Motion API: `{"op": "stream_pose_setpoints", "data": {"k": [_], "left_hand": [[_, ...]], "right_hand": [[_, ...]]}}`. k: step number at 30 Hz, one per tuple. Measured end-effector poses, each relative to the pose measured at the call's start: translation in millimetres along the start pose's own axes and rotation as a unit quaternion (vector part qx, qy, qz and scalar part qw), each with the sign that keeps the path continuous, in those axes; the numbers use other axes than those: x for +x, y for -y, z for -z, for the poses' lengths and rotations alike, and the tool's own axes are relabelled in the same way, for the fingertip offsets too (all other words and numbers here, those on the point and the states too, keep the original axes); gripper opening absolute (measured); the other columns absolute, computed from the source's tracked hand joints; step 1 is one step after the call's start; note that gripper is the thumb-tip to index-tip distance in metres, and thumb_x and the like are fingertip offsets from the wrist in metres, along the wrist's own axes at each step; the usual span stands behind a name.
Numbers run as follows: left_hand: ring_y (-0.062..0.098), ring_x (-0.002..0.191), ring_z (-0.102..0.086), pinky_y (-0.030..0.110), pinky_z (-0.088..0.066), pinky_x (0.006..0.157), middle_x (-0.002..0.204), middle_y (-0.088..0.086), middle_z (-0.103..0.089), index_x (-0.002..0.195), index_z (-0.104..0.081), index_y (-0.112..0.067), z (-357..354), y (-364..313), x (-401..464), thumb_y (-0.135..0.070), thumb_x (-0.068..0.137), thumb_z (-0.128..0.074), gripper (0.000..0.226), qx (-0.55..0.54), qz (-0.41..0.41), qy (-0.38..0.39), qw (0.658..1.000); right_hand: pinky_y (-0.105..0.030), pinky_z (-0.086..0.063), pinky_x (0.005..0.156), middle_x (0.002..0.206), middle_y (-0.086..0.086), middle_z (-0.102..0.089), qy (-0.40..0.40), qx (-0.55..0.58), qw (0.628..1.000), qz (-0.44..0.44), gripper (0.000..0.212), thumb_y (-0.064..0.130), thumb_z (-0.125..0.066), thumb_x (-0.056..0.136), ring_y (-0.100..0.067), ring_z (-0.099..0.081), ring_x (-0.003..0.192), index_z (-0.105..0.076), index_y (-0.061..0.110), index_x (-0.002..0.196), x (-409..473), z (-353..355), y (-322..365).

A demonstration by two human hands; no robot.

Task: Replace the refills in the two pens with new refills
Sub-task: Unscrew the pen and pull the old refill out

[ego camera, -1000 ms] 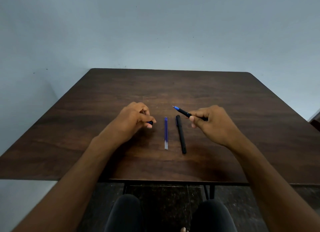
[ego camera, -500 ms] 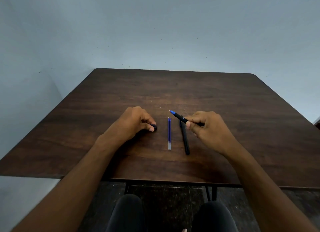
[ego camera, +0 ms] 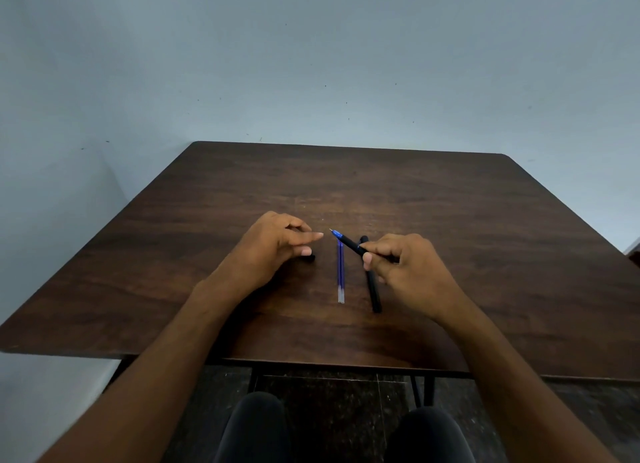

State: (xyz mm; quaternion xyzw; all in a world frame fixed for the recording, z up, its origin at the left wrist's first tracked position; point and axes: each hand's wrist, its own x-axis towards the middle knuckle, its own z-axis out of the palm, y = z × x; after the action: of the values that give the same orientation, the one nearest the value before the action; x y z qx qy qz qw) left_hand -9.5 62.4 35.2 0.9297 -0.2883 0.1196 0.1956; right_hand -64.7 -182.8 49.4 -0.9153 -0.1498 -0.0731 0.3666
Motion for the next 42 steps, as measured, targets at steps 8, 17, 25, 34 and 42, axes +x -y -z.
{"op": "stream_pose_setpoints", "data": {"k": [8, 17, 25, 34, 42], "left_hand": [[-0.005, 0.083, -0.069, 0.014, -0.052, 0.072, 0.102, -0.013, -0.079, 0.115, -0.077, -0.015, -23.3, -52.5, -15.4, -0.015, 0.092, -0.072, 0.024, -0.475, 0.176, -0.129, 0.853], [0.007, 0.065, -0.048, 0.020, -0.038, 0.059, 0.104, 0.009, -0.079, 0.104, -0.079, -0.012, -23.6, -67.4, -1.6, -0.012, 0.096, -0.064, 0.017, -0.653, 0.244, -0.138, 0.703], [0.011, 0.058, -0.041, 0.027, -0.038, 0.060, 0.082, 0.008, -0.074, 0.088, -0.082, -0.005, -27.1, -61.9, 5.4, -0.034, 0.064, -0.086, 0.037, -0.639, 0.294, -0.199, 0.683], [-0.003, 0.082, -0.063, 0.023, -0.037, 0.068, 0.119, -0.002, -0.076, 0.117, -0.074, -0.020, -26.5, -53.5, 5.7, -0.031, 0.088, -0.073, 0.032, -0.633, 0.213, -0.117, 0.735], [0.008, 0.059, -0.041, 0.024, -0.036, 0.058, 0.076, 0.000, -0.069, 0.087, -0.078, -0.010, -26.8, -57.0, 15.0, -0.036, 0.057, -0.090, 0.041, -0.647, 0.284, -0.198, 0.680]], "right_hand": [[-0.034, -0.048, 0.052, 0.063, -0.008, -0.070, -0.031, 0.130, 0.990, -0.037, 0.024, 0.015, -0.064, 0.097, -0.015, -0.059, 0.054, -0.077, 0.019, 0.077, 2.2, -16.5, 4.5], [-0.033, -0.050, 0.058, 0.073, -0.014, -0.073, -0.025, 0.145, 0.988, -0.038, 0.021, 0.019, -0.062, 0.099, -0.014, -0.059, 0.058, -0.079, 0.011, 0.091, 6.4, -17.2, 5.8], [-0.031, -0.049, 0.062, 0.068, 0.005, -0.064, -0.064, 0.095, 0.993, 0.005, 0.018, 0.017, -0.066, 0.097, -0.009, -0.058, 0.061, -0.078, 0.009, 0.085, 9.1, -19.7, 13.8], [-0.040, -0.058, 0.065, 0.074, 0.003, -0.067, -0.075, 0.091, 0.993, 0.008, 0.017, 0.018, -0.064, 0.098, -0.012, -0.062, 0.065, -0.077, 0.011, 0.091, 17.1, -21.6, 10.0], [-0.042, -0.059, 0.067, 0.078, 0.002, -0.069, -0.077, 0.097, 0.992, 0.012, 0.013, 0.018, -0.066, 0.096, -0.016, -0.065, 0.068, -0.078, 0.015, 0.101, 22.2, -20.6, 8.7]]}}
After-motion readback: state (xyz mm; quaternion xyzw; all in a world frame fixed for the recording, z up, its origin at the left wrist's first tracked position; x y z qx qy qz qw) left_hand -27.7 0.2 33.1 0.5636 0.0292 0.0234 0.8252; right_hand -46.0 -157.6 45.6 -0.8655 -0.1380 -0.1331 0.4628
